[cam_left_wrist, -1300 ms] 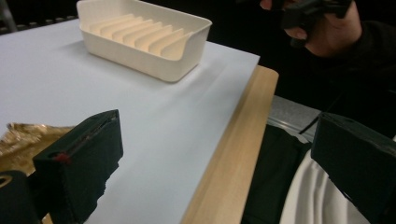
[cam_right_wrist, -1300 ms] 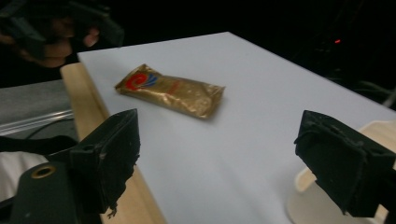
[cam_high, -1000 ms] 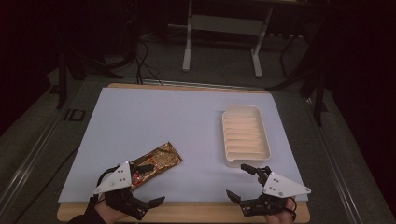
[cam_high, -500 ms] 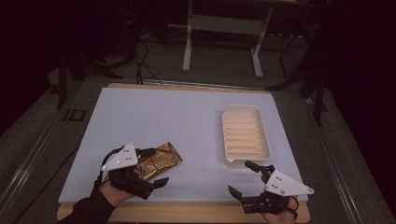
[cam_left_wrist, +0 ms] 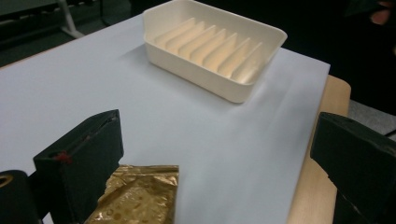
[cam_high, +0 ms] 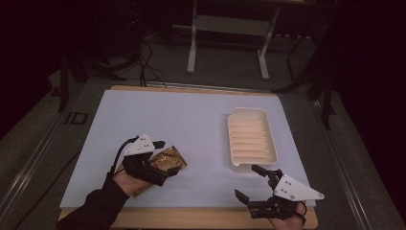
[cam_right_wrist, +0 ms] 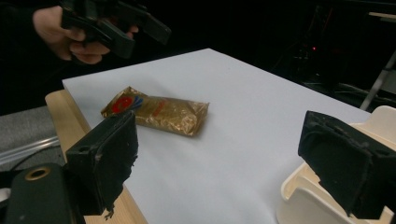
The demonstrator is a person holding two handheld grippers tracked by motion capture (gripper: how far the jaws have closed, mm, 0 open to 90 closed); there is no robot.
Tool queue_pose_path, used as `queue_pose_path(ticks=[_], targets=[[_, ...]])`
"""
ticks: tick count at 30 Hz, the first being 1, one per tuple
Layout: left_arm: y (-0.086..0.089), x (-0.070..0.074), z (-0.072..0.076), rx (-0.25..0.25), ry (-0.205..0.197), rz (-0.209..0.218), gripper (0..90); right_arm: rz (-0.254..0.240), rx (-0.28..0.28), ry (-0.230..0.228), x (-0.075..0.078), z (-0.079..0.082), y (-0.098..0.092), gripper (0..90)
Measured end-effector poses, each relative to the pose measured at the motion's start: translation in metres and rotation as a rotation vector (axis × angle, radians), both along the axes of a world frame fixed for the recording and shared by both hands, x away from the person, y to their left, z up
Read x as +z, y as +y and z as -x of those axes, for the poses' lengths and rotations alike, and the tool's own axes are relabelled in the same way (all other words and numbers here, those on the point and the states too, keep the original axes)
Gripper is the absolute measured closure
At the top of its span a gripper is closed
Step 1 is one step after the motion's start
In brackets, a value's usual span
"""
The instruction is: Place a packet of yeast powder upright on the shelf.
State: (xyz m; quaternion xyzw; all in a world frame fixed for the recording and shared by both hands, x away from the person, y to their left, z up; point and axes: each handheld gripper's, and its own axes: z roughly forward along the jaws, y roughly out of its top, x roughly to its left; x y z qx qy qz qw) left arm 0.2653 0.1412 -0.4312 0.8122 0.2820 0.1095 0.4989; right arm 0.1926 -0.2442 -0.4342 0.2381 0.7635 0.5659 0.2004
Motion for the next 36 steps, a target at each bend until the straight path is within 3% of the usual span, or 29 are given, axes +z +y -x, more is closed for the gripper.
queue_pose_path(ticks=[3,8,9,13,17,23,28,33,36], targets=[[0.0,0.0,-0.006,0.016,-0.022,-0.035,4.2,0.027,-0.006,-0.007,0.0,-0.001,0.0,12.3],[-0.002,-0.005,-0.016,0.015,-0.009,-0.061,4.3,0.02,0.008,-0.003,0.0,-0.001,0.0,11.6],[-0.002,-0.009,-0.022,0.033,-0.012,-0.087,4.3,0.012,0.014,-0.004,0.0,-0.001,0.002,11.3],[0.002,-0.018,-0.033,0.014,0.001,-0.084,5.5,0.016,0.027,-0.004,-0.001,-0.001,0.005,11.3],[0.008,-0.026,-0.042,0.044,-0.003,-0.086,11.0,0.01,0.031,0.012,-0.002,-0.001,0.006,11.4],[0.009,-0.042,-0.059,0.078,0.037,-0.147,16.7,0.024,0.034,0.012,-0.003,-0.001,0.007,12.1],[0.01,-0.057,-0.068,0.086,0.055,-0.15,25.6,0.036,0.05,0.02,-0.004,-0.001,0.009,12.2],[0.01,-0.069,-0.077,0.095,0.084,-0.156,28.2,0.032,0.05,0.026,-0.005,-0.001,0.009,12.5],[0.009,-0.072,-0.08,0.102,0.055,-0.182,31.1,0.032,0.049,0.026,-0.005,-0.001,0.008,13.0]])
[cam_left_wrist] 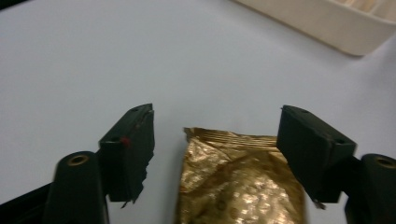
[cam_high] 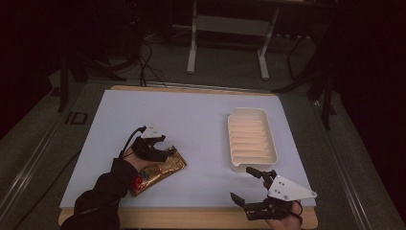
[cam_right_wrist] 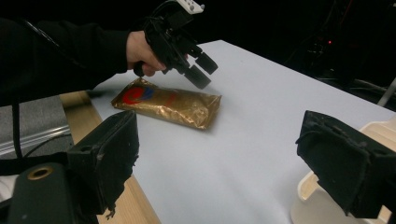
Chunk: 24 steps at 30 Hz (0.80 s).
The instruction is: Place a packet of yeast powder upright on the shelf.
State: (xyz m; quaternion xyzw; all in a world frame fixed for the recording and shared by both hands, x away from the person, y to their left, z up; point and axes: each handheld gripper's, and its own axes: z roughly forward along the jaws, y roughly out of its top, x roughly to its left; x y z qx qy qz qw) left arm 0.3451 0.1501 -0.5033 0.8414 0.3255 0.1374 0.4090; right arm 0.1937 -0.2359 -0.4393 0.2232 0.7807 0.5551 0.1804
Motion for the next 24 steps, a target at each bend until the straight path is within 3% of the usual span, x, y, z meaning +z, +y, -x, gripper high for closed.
queue_pose_path(ticks=[6,8,11,12,13,16,21,22,24], targets=[[0.0,-0.009,-0.007,-0.03,0.055,-0.025,33.1,0.019,0.007,0.007,-0.002,-0.001,0.001,13.2],[-0.001,-0.012,-0.008,-0.023,0.054,-0.036,33.3,0.019,0.01,0.008,-0.002,0.0,0.002,13.2],[-0.002,-0.015,-0.01,-0.025,0.058,-0.03,40.6,0.019,0.011,0.011,-0.002,0.0,0.002,13.3],[-0.003,-0.018,-0.011,-0.03,0.074,-0.036,41.8,0.02,0.011,0.013,-0.003,-0.001,0.002,13.3],[-0.006,-0.023,-0.014,-0.031,0.098,-0.07,42.0,0.02,0.008,0.016,-0.003,-0.001,0.002,13.4],[-0.01,-0.029,-0.017,-0.031,0.117,-0.104,44.5,0.024,0.0,0.027,-0.004,-0.003,0.002,13.5],[-0.012,-0.031,-0.02,-0.04,0.143,-0.111,47.2,0.028,-0.001,0.032,-0.004,-0.003,0.001,13.7],[-0.012,-0.033,-0.022,-0.041,0.174,-0.11,48.7,0.03,-0.002,0.033,-0.005,-0.003,0.001,13.8],[-0.014,-0.034,-0.022,-0.049,0.191,-0.113,52.9,0.032,0.0,0.039,-0.005,-0.003,0.002,13.8]])
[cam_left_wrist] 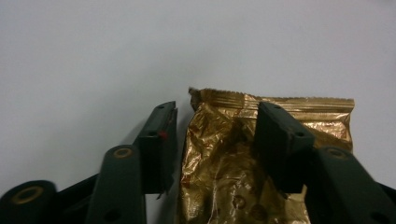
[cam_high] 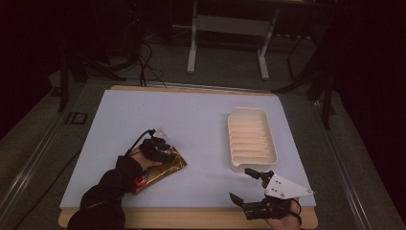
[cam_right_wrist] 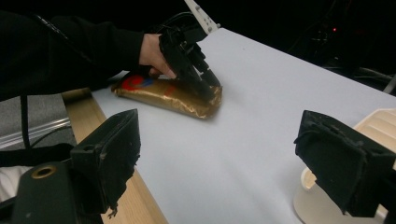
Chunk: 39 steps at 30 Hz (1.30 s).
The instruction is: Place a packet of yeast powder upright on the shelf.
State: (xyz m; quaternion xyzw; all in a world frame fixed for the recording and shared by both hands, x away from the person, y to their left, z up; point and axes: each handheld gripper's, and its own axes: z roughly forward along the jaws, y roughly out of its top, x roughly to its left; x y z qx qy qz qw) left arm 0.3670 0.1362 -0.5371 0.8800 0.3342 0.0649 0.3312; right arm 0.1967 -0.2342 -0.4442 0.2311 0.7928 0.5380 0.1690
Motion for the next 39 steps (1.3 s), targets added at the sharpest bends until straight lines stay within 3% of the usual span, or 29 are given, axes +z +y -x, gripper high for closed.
queue_pose_path(ticks=[4,10,16,21,24,32,38,39], targets=[[-0.007,0.002,0.003,0.022,-0.008,-0.053,58.9,0.0,0.004,0.0,0.0,0.0,0.0,13.9],[-0.021,0.007,0.012,0.009,-0.061,-0.157,80.3,-0.003,0.002,0.012,-0.001,-0.001,0.0,14.3],[-0.016,0.005,0.013,0.016,-0.065,-0.114,86.0,-0.01,0.0,0.011,0.0,-0.001,-0.001,14.5],[-0.014,0.009,0.018,0.008,-0.11,-0.117,87.2,-0.016,-0.009,0.011,0.0,-0.001,-0.002,14.5],[-0.008,0.018,0.021,0.024,-0.136,-0.112,87.9,-0.021,-0.01,0.013,0.0,-0.001,-0.003,14.5],[0.009,0.043,0.031,0.051,-0.146,-0.041,88.0,-0.031,-0.003,0.003,0.003,0.0,-0.004,19.4],[0.009,0.06,0.041,0.042,-0.161,-0.03,88.0,-0.036,-0.011,-0.051,0.008,0.005,-0.006,25.3],[0.008,0.069,0.047,0.031,-0.175,-0.029,88.0,-0.037,-0.014,-0.061,0.009,0.005,-0.006,25.5]])
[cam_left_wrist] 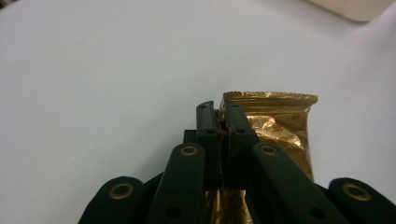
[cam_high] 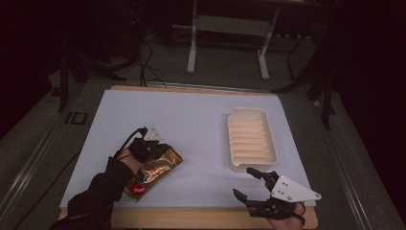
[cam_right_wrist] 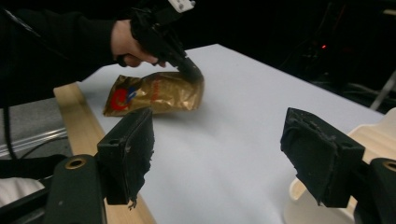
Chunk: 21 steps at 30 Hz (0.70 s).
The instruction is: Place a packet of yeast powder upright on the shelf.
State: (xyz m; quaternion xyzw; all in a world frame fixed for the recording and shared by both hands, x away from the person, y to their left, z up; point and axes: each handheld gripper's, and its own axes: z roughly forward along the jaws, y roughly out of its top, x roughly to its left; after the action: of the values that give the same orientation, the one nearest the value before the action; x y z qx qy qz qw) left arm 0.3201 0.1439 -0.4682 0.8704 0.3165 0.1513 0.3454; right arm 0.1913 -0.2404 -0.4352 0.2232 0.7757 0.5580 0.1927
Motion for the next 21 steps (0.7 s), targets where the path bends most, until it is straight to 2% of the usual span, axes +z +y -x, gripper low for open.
queue_pose_path(ticks=[2,4,8,10,13,16,18,19,20,21], targets=[[-0.002,0.008,0.006,-0.013,-0.018,-0.011,87.9,-0.003,0.034,0.02,0.003,0.001,-0.001,19.8],[-0.003,0.016,0.01,-0.023,-0.027,-0.004,87.9,-0.012,0.056,0.039,0.005,0.001,-0.001,19.3],[-0.001,0.031,0.021,-0.038,-0.041,0.012,88.0,-0.026,0.057,0.028,0.009,0.001,-0.001,13.8],[0.0,0.038,0.026,-0.041,-0.053,0.022,88.0,-0.042,0.081,0.033,0.01,-0.003,-0.003,13.5],[0.0,0.047,0.035,-0.052,-0.069,0.047,88.1,0.027,0.067,0.03,0.009,-0.007,-0.002,13.8],[-0.002,0.056,0.042,-0.068,-0.079,0.077,88.2,0.051,0.063,0.064,0.009,-0.009,0.0,14.0],[-0.002,0.056,0.042,-0.068,-0.079,0.077,88.3,0.06,0.066,0.066,0.009,-0.009,0.001,14.0],[-0.005,0.067,0.048,-0.085,-0.102,0.107,88.3,0.108,0.054,0.09,0.011,-0.01,0.005,17.7],[-0.006,0.07,0.05,-0.093,-0.1,0.122,88.4,0.137,0.043,0.09,0.013,-0.011,0.007,20.1],[-0.009,0.073,0.052,-0.098,-0.113,0.13,88.5,0.137,0.055,0.096,0.015,-0.013,0.007,20.1]])
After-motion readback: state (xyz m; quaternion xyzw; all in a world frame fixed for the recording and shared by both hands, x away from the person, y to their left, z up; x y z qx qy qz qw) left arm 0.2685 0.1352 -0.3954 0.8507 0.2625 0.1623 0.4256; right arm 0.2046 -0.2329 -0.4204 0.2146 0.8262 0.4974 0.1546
